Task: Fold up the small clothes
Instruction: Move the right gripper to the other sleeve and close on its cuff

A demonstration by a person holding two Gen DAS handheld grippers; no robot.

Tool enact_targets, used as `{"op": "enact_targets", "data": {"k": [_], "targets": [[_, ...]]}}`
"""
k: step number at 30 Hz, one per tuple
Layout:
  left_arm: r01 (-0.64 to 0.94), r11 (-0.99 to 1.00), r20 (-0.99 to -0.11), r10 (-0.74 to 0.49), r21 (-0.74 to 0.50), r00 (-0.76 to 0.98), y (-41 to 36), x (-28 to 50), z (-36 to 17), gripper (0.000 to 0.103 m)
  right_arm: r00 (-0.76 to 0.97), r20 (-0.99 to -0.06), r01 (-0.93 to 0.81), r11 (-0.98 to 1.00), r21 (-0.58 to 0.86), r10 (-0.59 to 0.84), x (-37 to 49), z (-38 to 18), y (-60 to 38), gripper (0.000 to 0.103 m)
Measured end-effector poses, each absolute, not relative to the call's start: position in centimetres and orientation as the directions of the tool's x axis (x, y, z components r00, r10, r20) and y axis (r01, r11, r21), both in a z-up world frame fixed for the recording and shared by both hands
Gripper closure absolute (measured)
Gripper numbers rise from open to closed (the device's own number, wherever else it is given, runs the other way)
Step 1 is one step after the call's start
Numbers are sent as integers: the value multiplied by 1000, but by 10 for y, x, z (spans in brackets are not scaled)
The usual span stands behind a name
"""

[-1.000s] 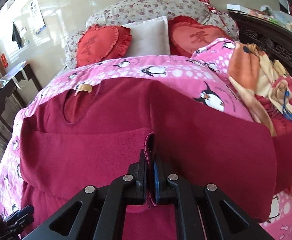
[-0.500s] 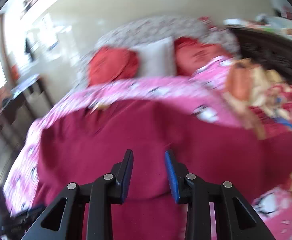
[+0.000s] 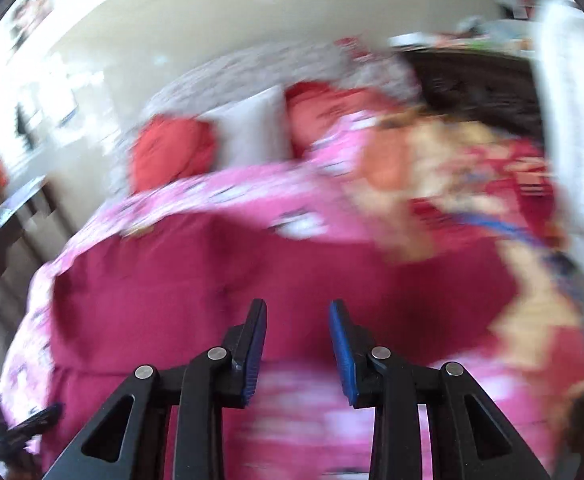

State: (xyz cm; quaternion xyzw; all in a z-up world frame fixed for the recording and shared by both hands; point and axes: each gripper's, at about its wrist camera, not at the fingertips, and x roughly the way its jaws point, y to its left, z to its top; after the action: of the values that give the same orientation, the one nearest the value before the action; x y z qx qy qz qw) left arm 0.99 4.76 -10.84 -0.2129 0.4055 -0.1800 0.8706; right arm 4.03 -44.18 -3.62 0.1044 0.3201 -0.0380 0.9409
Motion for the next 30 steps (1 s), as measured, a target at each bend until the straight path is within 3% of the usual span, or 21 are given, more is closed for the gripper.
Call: {"op": "enact_targets", "data": {"k": [4, 16, 17, 19, 21, 25, 30], "targets": [[141, 846, -631, -484, -513, 606, 47, 10, -108, 55, 768, -635, 259, 948, 182, -88, 32, -51, -515, 72], [142, 851, -636, -479, -506, 605, 44, 11, -108, 55, 709, -705, 354, 877, 324, -25, 73, -103, -566, 73], [142, 851, -636, -479, -506, 605, 44, 11, -108, 55, 714, -700, 358, 867, 346, -16, 73, -104, -569, 74], [141, 852, -637, -478, -504, 605, 44, 11, -108, 55, 719, -695, 349, 866, 359, -1, 75, -104, -569, 87], [141, 853, -637, -475, -503, 606, 45, 11, -107, 55, 727, -686, 314, 882, 350, 13, 75, -98, -564, 94], [128, 847, -614, -470, -516, 634, 51, 20, -86, 55, 749, -663, 259, 917, 302, 6, 72, -79, -550, 96], [105, 875, -572, -395, -473, 719, 72, 86, -44, 55, 782, -623, 193, 944, 269, 18, 67, -50, -529, 96]]}}
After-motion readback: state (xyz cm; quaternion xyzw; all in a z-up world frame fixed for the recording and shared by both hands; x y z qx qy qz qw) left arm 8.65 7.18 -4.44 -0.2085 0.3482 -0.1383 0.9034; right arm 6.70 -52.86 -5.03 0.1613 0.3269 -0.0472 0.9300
